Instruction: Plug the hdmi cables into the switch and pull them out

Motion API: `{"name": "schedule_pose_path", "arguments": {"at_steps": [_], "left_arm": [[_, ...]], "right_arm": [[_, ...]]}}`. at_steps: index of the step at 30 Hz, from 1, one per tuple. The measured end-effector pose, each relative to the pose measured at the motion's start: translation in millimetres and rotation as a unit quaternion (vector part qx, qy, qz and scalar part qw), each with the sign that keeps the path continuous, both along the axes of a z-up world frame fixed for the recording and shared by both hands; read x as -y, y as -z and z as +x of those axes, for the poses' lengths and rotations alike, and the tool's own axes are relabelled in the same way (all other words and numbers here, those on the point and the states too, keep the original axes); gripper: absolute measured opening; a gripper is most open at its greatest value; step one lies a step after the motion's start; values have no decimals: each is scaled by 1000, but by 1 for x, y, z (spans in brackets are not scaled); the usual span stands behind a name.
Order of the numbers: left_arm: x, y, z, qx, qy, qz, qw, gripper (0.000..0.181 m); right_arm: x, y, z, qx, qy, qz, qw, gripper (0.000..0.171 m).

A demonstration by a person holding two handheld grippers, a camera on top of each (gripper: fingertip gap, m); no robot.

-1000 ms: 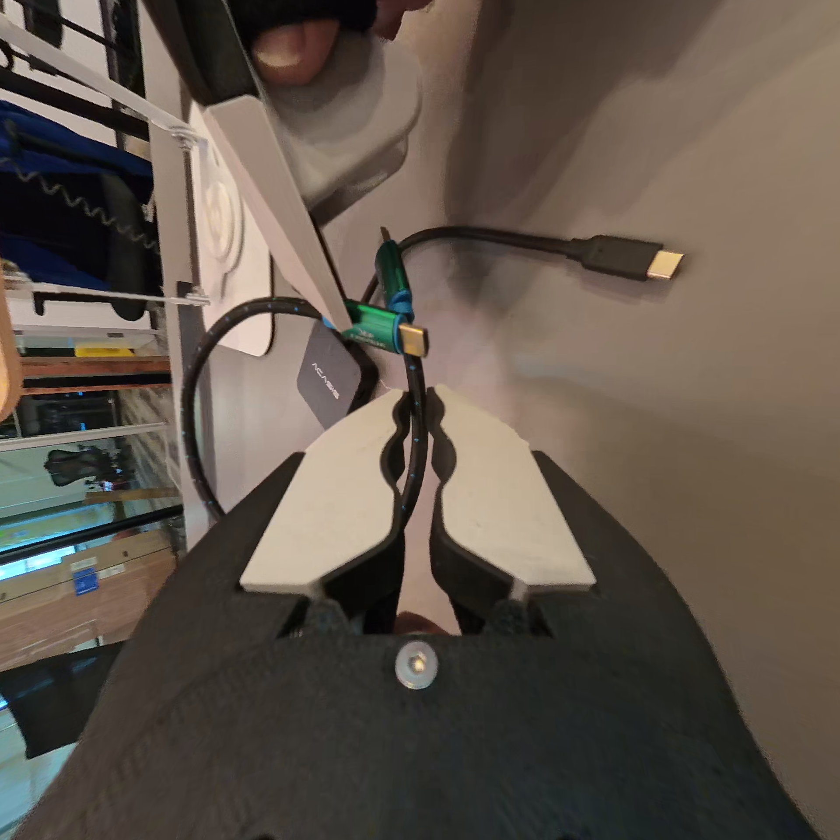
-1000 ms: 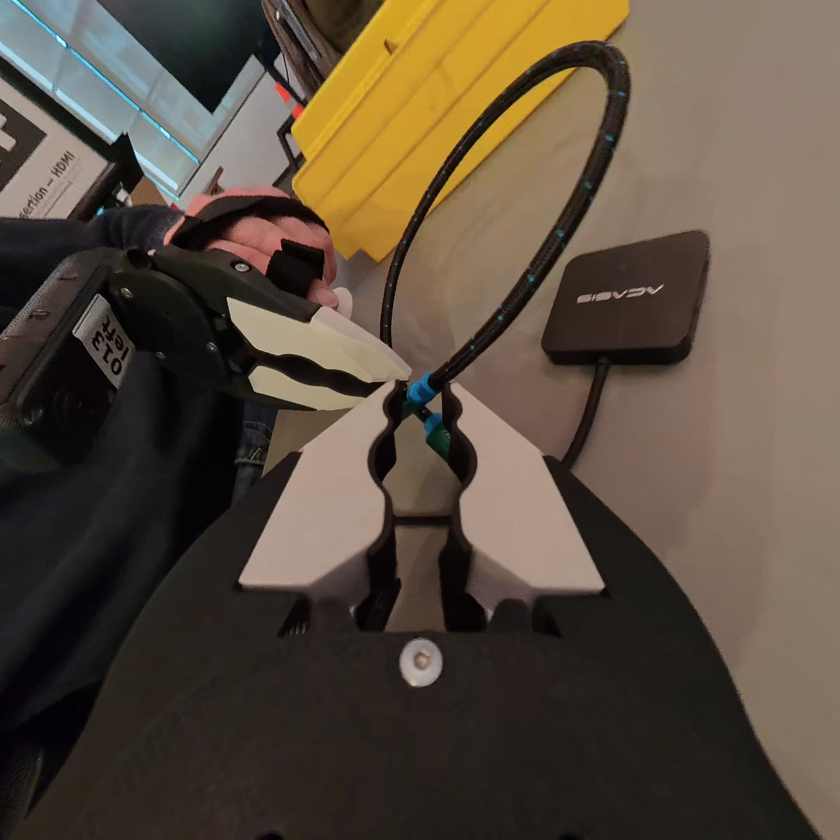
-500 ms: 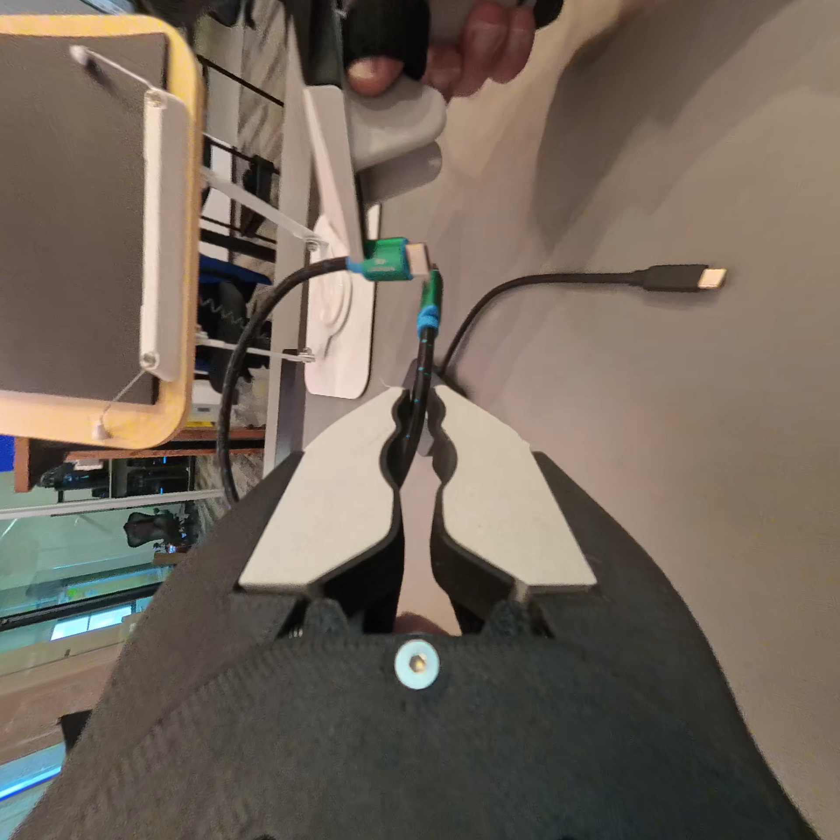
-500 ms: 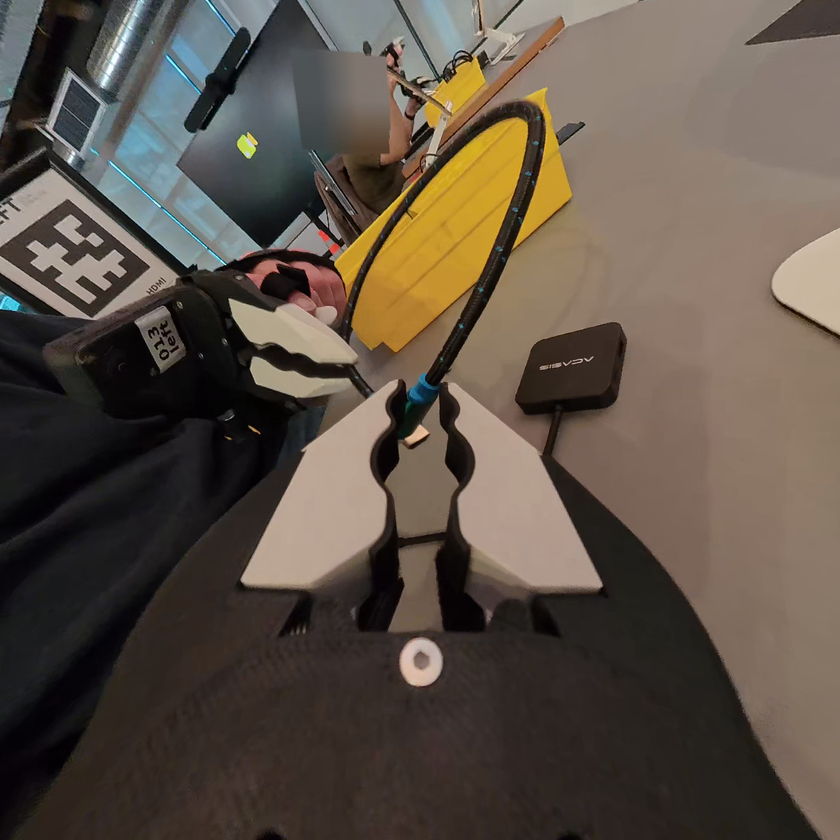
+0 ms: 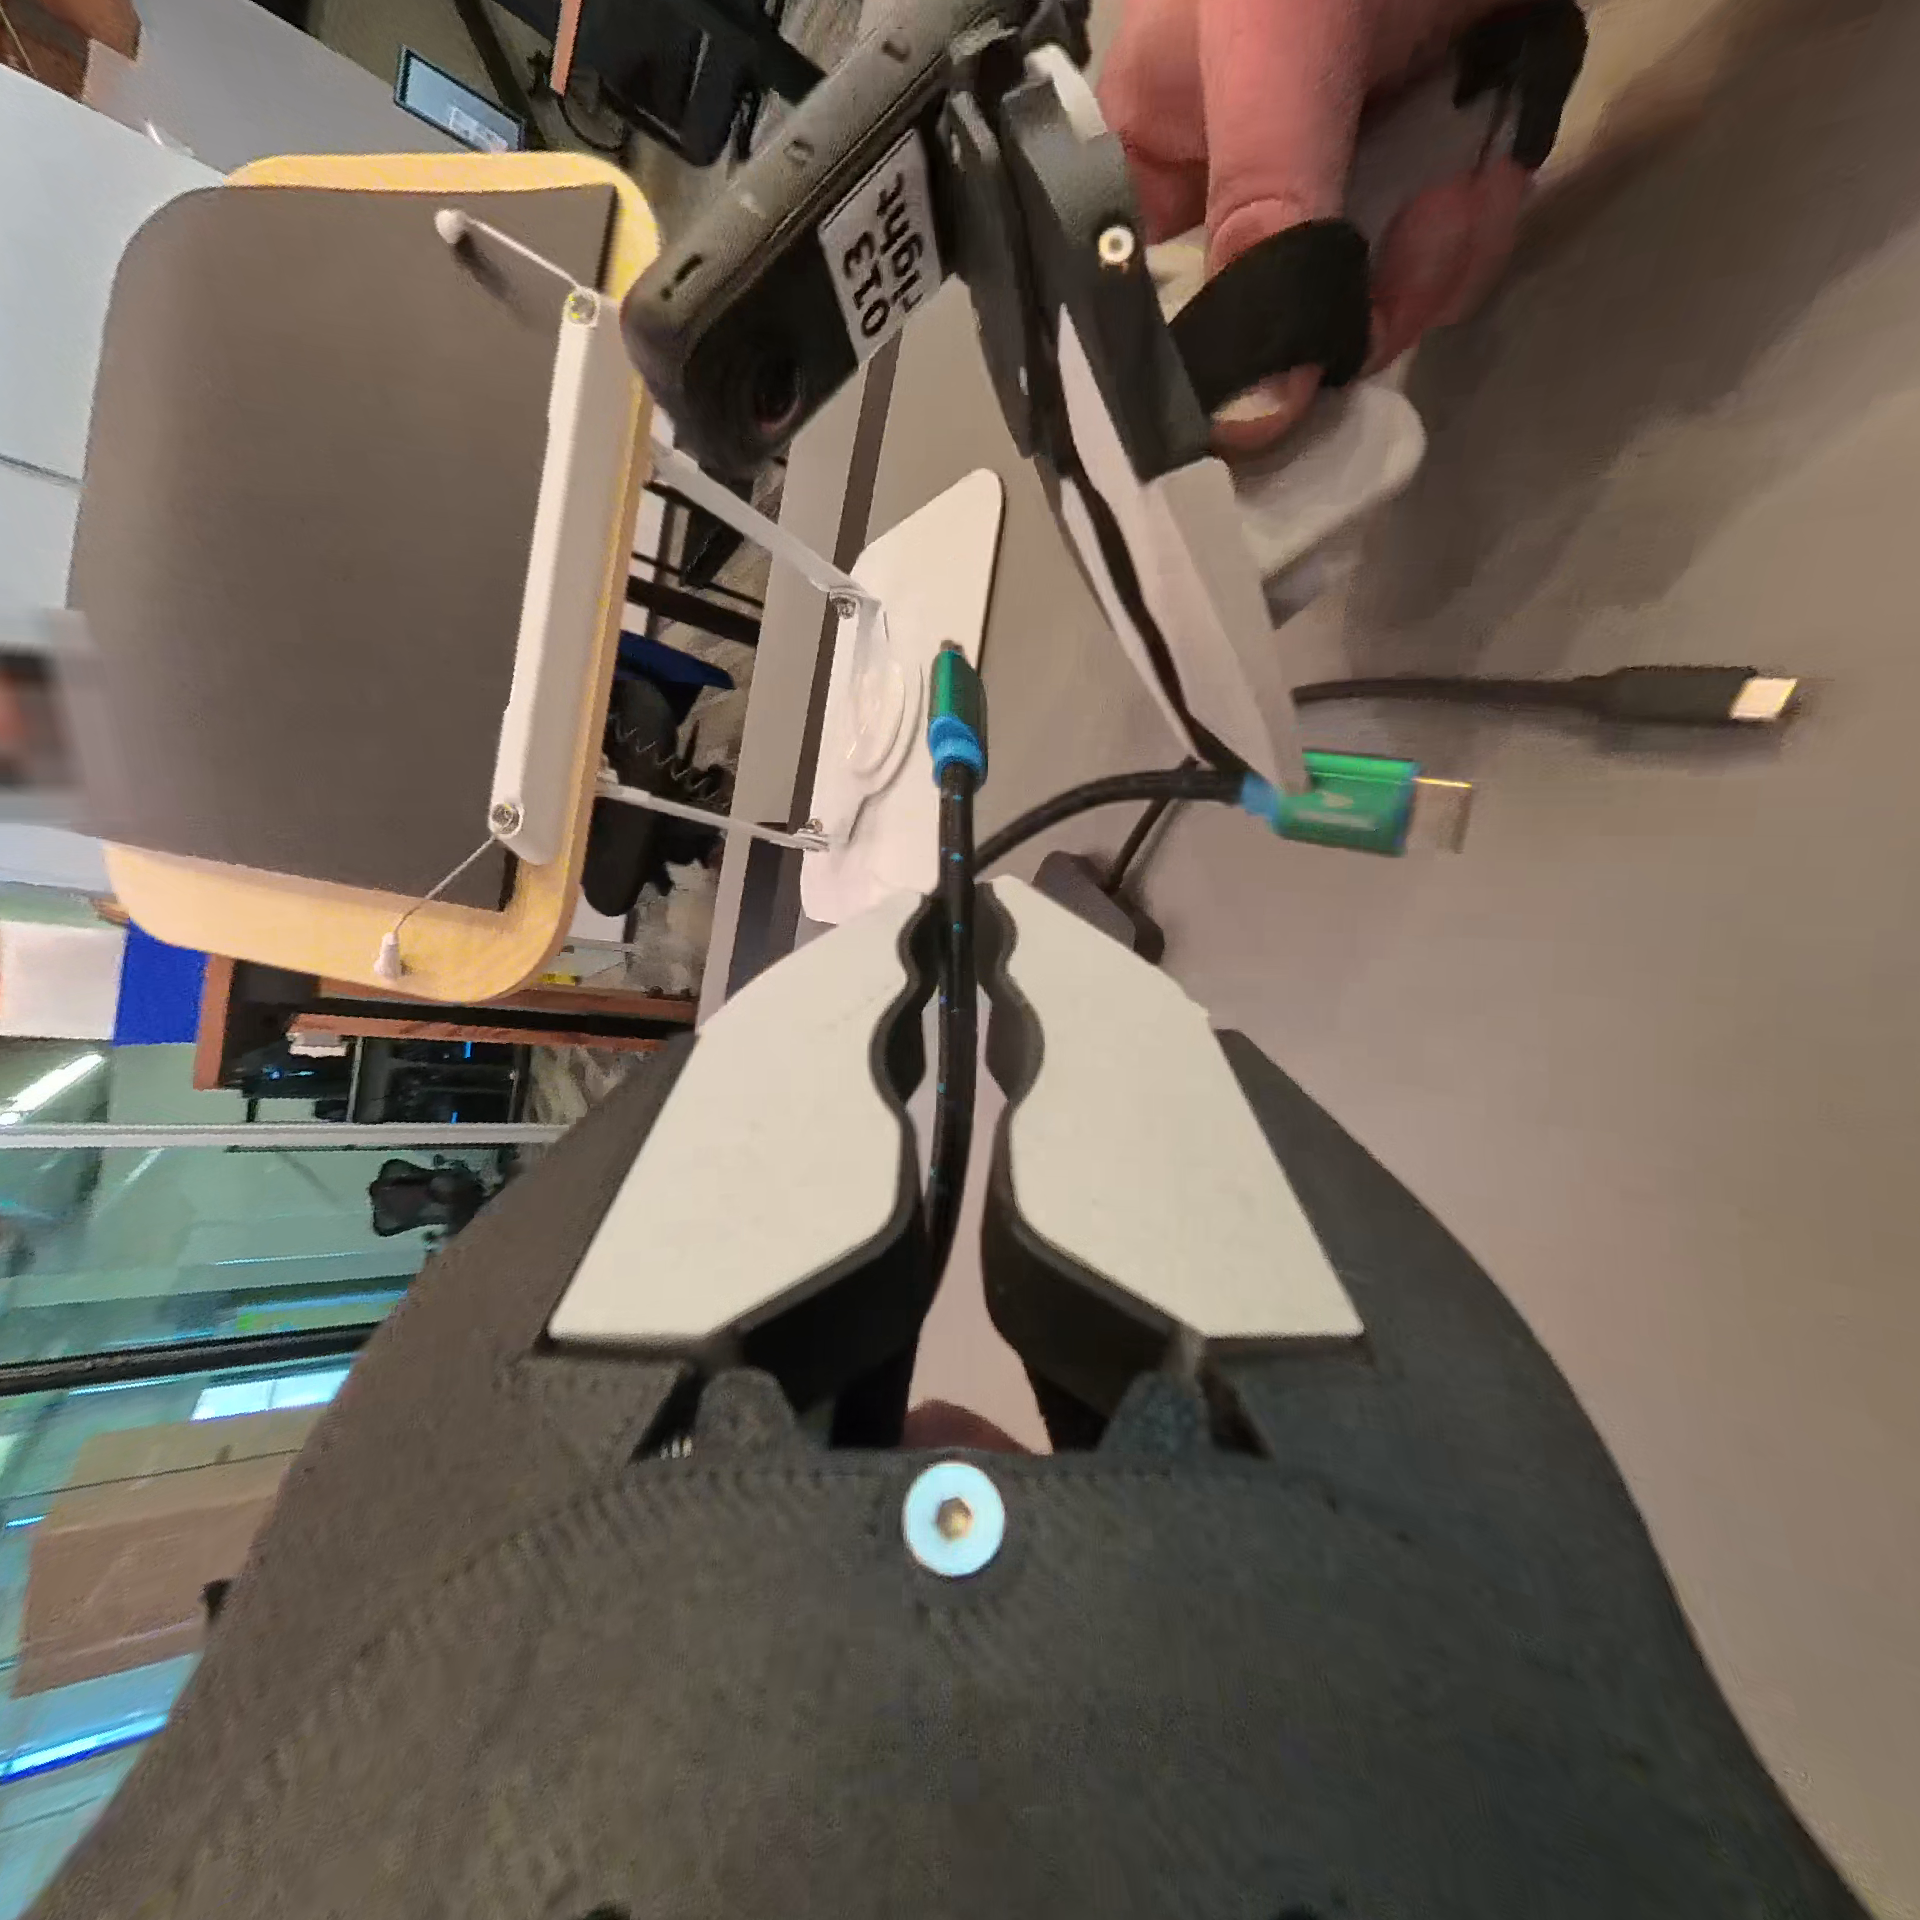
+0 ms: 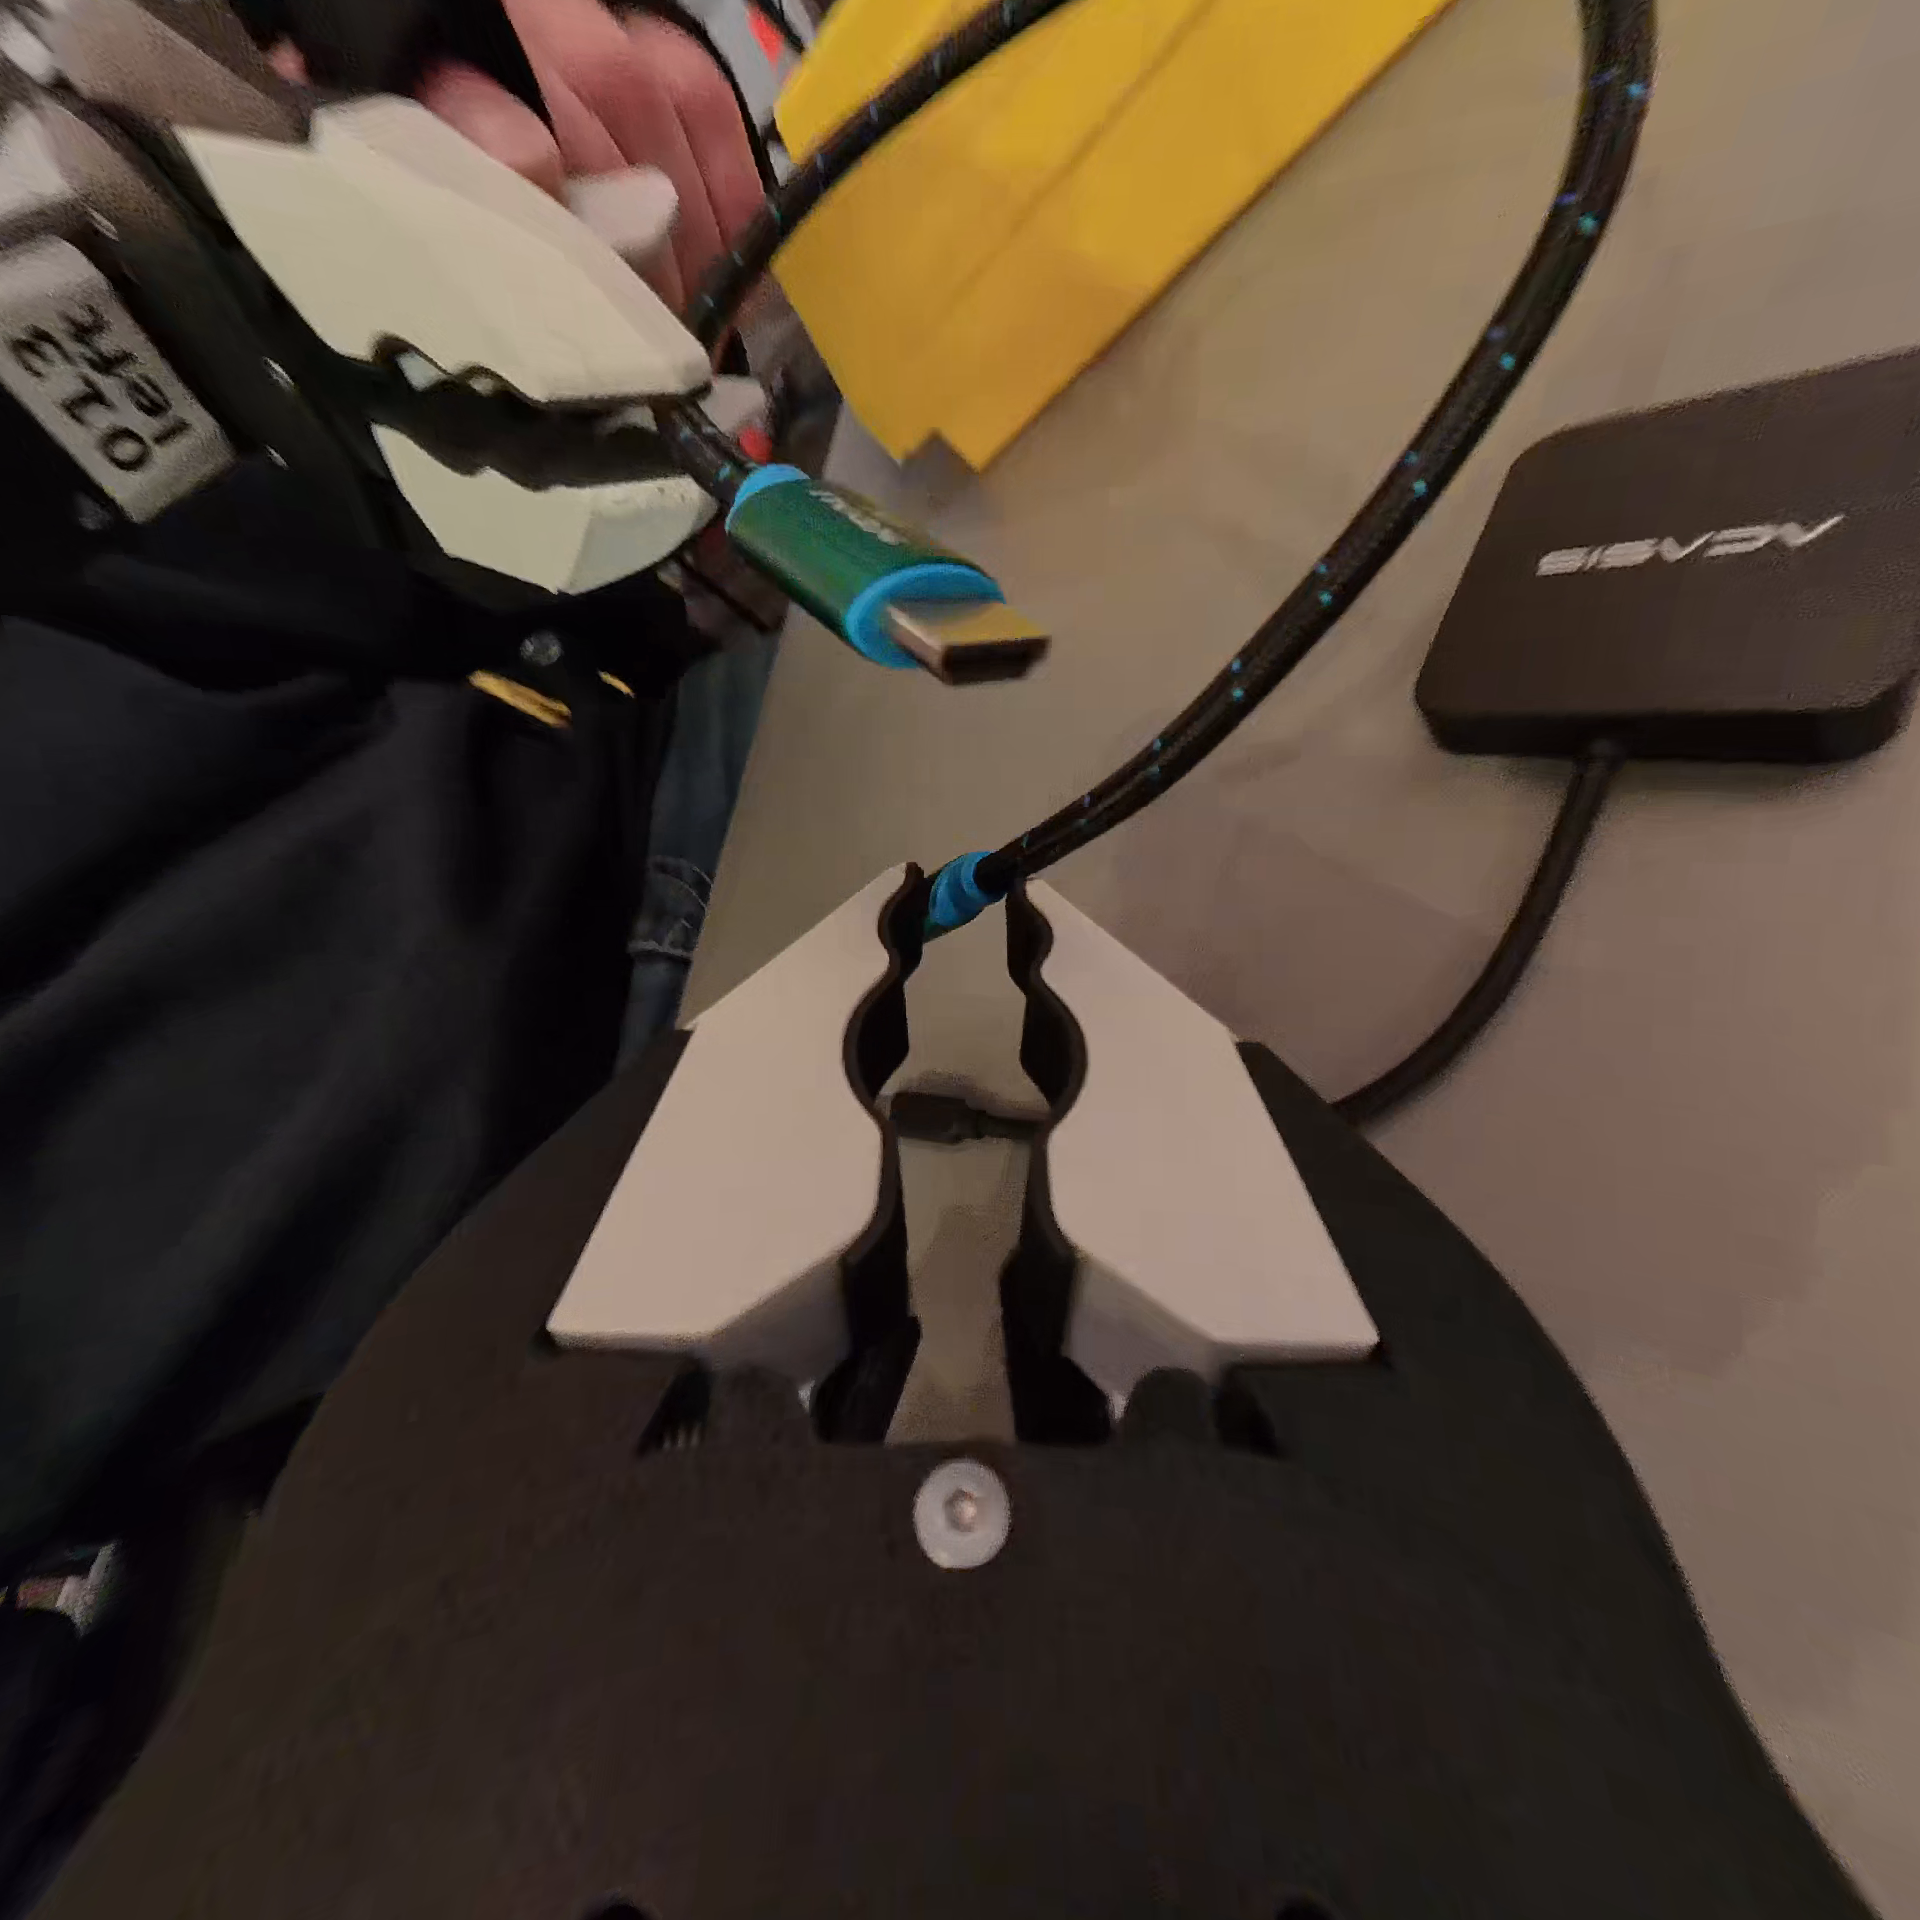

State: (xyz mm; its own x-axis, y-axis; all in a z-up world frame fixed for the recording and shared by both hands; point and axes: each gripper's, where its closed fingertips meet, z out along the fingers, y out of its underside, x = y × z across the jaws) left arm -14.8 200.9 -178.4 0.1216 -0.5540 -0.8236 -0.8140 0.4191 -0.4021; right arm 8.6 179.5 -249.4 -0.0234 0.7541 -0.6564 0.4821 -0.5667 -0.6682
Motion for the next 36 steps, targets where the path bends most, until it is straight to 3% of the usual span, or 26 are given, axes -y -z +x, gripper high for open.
{"name": "schedule_pose_path", "arguments": {"at_steps": [3, 10, 18, 25, 36], "left_arm": [[0, 10, 1, -22, -5, 7, 1000, 6], [-9, 8, -6, -24, -21, 21, 999, 6], [-4, 7, -2, -45, -8, 58, 997, 6], [12, -2, 9, -69, 31, 119, 990, 6], [21, -12, 14, -59, 52, 148, 986, 6]], "right_arm": [[0, 7, -4, 22, -1, 21, 1000, 20], [-27, -14, 10, -3, 58, 73, 996, 45], [-40, -63, 21, -104, 95, 149, 979, 42], [-21, -68, 10, -154, 46, 90, 983, 52], [-8, -76, 11, -194, 12, 44, 980, 25]]}}
